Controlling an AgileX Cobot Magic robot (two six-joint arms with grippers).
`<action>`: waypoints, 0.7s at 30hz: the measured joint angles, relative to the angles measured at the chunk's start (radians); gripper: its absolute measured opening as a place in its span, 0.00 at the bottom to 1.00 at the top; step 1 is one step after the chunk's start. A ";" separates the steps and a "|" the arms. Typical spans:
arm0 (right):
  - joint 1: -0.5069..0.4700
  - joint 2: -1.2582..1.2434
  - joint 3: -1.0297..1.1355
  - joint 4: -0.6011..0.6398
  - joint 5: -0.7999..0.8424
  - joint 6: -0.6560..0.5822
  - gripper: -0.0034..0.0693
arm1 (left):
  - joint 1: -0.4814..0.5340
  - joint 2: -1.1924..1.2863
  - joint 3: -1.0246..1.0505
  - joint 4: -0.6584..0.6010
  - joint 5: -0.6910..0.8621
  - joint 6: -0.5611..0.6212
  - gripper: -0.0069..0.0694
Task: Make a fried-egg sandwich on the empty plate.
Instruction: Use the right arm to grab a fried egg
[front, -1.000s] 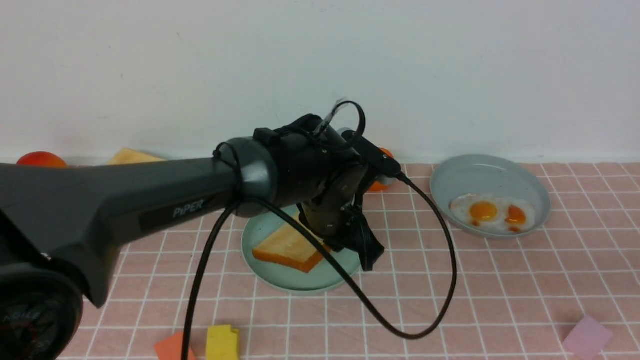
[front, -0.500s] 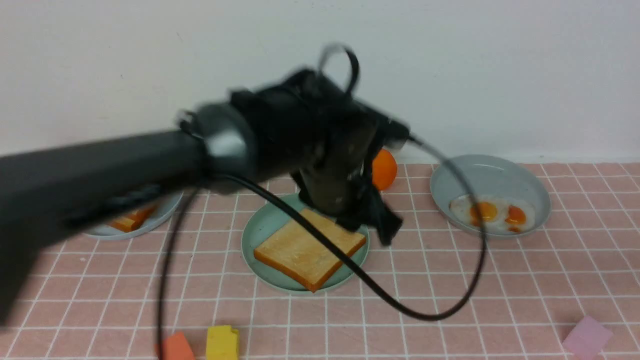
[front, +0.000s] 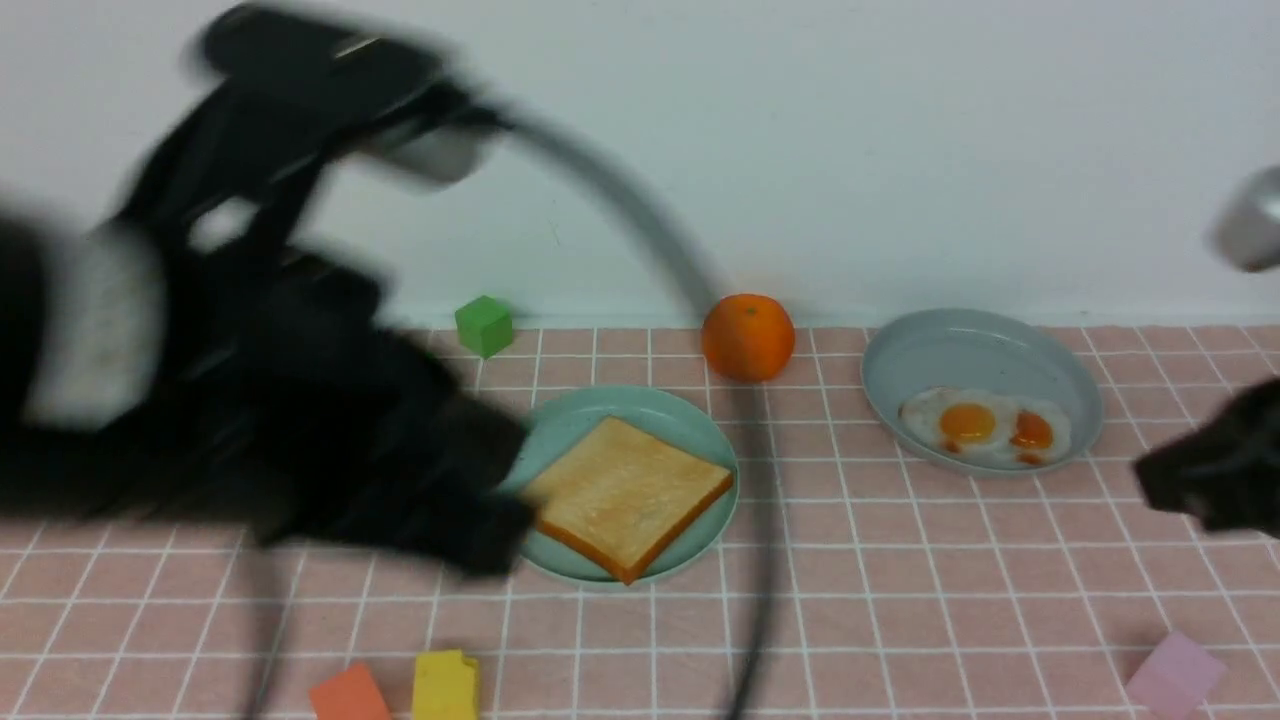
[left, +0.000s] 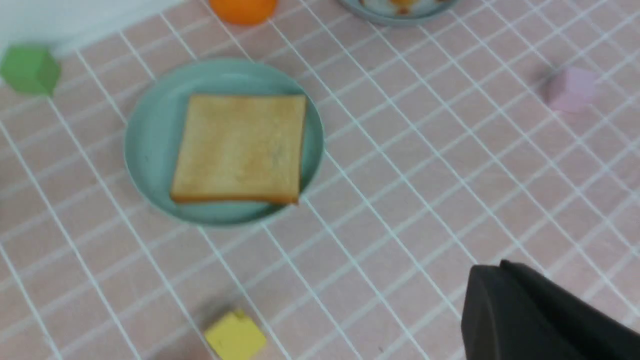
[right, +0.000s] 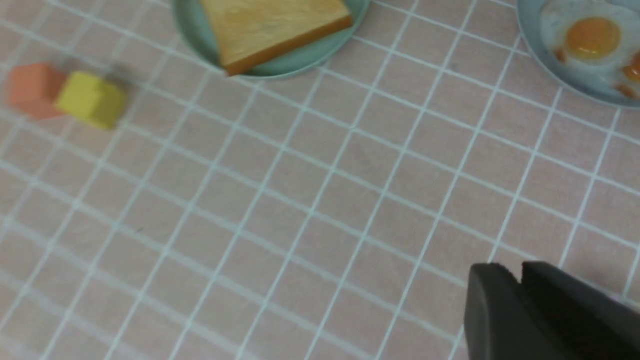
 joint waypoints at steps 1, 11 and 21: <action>0.000 0.057 -0.011 -0.004 -0.015 0.000 0.19 | 0.000 -0.078 0.064 -0.012 -0.036 -0.007 0.07; -0.148 0.557 -0.261 0.030 -0.062 0.089 0.30 | 0.000 -0.610 0.397 -0.023 -0.285 -0.032 0.07; -0.278 0.954 -0.621 0.029 -0.070 0.224 0.48 | 0.000 -0.635 0.445 0.035 -0.334 -0.082 0.07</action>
